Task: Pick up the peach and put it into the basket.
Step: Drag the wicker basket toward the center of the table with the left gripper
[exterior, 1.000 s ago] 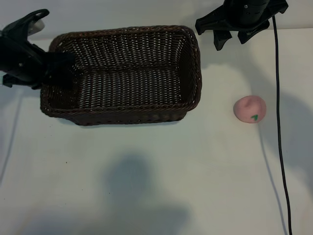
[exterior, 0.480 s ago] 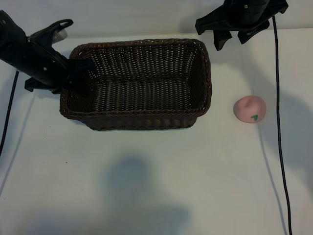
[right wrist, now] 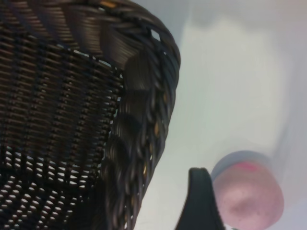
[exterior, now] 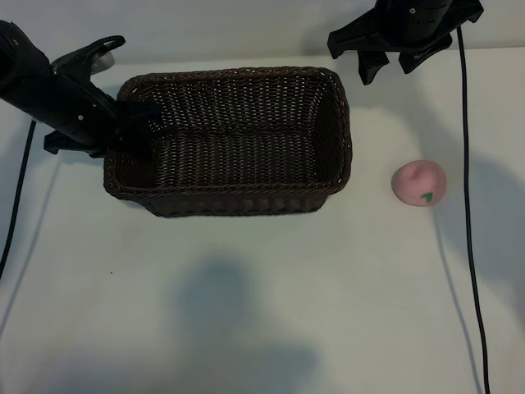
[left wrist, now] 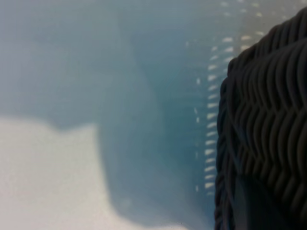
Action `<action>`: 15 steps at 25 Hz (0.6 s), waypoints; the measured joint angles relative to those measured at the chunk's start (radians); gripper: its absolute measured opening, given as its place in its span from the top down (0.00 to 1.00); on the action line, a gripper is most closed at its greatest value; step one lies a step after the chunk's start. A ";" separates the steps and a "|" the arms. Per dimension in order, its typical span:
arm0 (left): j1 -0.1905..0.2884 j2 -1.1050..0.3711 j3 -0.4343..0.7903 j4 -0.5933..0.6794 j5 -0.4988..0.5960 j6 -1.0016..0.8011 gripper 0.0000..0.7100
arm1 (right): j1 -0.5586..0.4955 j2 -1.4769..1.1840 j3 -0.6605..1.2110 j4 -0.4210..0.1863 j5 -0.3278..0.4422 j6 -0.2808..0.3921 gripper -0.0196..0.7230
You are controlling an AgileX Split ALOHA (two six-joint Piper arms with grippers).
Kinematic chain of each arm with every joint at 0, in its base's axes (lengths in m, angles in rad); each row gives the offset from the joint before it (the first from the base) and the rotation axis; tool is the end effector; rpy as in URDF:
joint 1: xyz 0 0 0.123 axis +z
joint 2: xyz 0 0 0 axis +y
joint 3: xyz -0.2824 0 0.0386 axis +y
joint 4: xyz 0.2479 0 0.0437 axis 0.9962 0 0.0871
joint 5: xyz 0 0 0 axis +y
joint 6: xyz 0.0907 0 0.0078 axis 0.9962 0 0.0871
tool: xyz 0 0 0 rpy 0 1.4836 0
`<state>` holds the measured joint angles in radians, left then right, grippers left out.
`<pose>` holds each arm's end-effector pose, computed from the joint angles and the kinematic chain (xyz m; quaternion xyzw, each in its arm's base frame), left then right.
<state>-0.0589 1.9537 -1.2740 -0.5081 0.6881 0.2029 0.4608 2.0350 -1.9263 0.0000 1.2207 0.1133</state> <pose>0.3893 -0.0512 0.1675 -0.0426 0.9716 -0.1755 0.1530 0.3953 0.1963 0.2886 -0.1705 0.9717 0.0463 0.1569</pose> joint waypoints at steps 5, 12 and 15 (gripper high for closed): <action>-0.001 0.028 -0.003 0.000 0.006 0.000 0.86 | 0.000 0.000 0.000 0.000 0.000 0.000 0.29; -0.009 0.029 -0.003 0.004 0.008 0.003 0.86 | 0.000 0.000 0.000 0.000 0.000 0.000 0.29; -0.011 0.029 -0.003 0.002 0.008 0.002 0.79 | 0.000 0.000 0.000 0.000 0.000 -0.001 0.29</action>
<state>-0.0694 1.9830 -1.2770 -0.5065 0.6957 0.2045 0.4608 2.0350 -1.9263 0.0000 1.2207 0.1124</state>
